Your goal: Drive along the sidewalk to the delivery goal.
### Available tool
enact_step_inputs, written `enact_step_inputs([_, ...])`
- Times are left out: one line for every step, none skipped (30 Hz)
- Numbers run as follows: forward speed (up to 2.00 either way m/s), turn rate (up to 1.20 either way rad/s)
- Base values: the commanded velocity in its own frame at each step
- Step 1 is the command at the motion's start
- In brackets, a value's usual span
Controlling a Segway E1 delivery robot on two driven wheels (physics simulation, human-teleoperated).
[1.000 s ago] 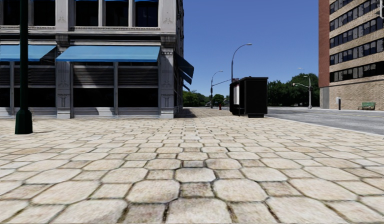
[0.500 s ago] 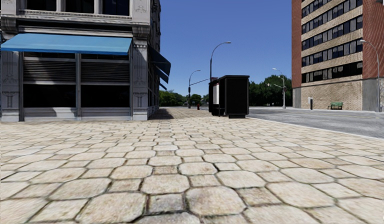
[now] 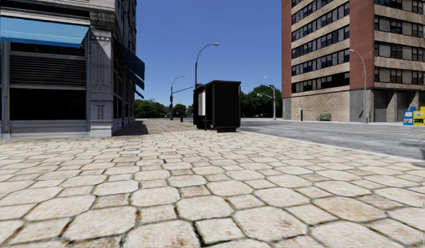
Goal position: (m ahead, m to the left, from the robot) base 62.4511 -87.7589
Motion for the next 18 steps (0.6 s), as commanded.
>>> enact_step_inputs([2.00,0.00])
enact_step_inputs([2.00,0.00])
enact_step_inputs([2.00,0.00])
enact_step_inputs([2.00,0.00])
enact_step_inputs([2.00,0.00])
enact_step_inputs([2.00,0.00])
enact_step_inputs([2.00,0.00])
enact_step_inputs([2.00,0.00])
enact_step_inputs([2.00,0.00])
enact_step_inputs([2.00,0.00])
enact_step_inputs([2.00,0.00])
enact_step_inputs([2.00,0.00])
enact_step_inputs([2.00,0.00])
enact_step_inputs([2.00,0.00])
enact_step_inputs([2.00,0.00])
enact_step_inputs([2.00,0.00])
enact_step_inputs([2.00,0.00])
enact_step_inputs([2.00,0.00])
